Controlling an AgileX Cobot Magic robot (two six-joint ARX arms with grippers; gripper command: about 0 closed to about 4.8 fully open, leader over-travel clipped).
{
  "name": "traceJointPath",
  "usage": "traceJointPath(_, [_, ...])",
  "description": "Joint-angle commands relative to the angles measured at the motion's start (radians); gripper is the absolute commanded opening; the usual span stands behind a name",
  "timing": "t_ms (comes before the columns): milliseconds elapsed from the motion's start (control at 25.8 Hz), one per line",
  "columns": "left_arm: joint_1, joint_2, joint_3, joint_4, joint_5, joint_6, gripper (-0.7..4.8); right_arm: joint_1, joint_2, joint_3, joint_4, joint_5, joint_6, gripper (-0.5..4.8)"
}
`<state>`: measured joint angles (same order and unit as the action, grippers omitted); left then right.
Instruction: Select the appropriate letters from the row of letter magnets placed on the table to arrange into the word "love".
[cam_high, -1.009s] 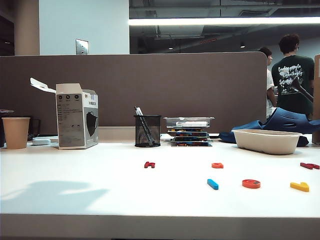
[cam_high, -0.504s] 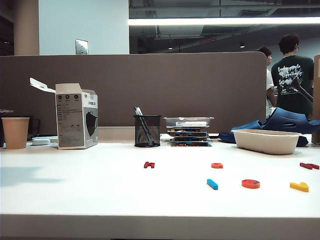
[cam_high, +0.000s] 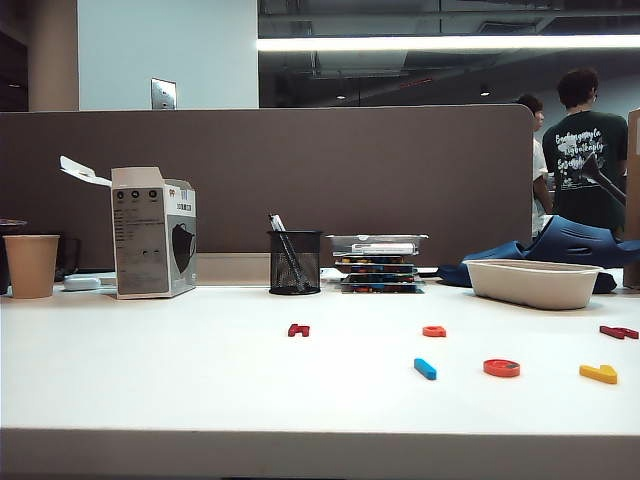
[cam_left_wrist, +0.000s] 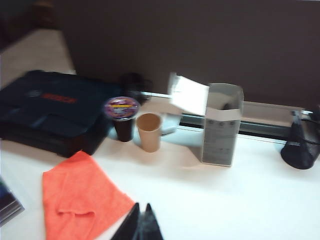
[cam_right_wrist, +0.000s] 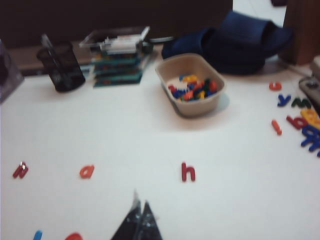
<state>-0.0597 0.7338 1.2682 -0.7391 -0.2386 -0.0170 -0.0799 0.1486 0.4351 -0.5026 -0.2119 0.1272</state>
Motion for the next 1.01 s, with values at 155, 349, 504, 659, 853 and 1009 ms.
traceJointPath(155, [-0.014, -0.328, -0.222, 0.010, 0.028, -0.040, -0.05, 0.000, -0.062, -0.123, 0.150, -0.008, 0.024, -0.08])
traceJointPath(349, [-0.014, -0.595, -0.405, 0.071, 0.040, -0.032, -0.05, 0.001, -0.081, -0.222, 0.214, 0.009, 0.022, -0.09])
traceJointPath(504, [-0.016, -0.732, -0.565, 0.188, 0.041, -0.011, -0.06, 0.001, -0.101, -0.269, 0.241, 0.012, -0.030, -0.08])
traceJointPath(659, [-0.014, -0.723, -0.763, 0.359, 0.071, 0.004, -0.05, 0.001, -0.131, -0.341, 0.300, 0.042, -0.060, -0.09])
traceJointPath(853, [-0.014, -0.731, -0.950, 0.672, 0.095, 0.017, -0.05, -0.001, -0.148, -0.411, 0.352, 0.056, -0.132, -0.08])
traceJointPath(1009, [-0.013, -0.728, -1.062, 0.736, 0.147, 0.032, -0.05, -0.001, -0.151, -0.436, 0.364, 0.070, -0.140, -0.08])
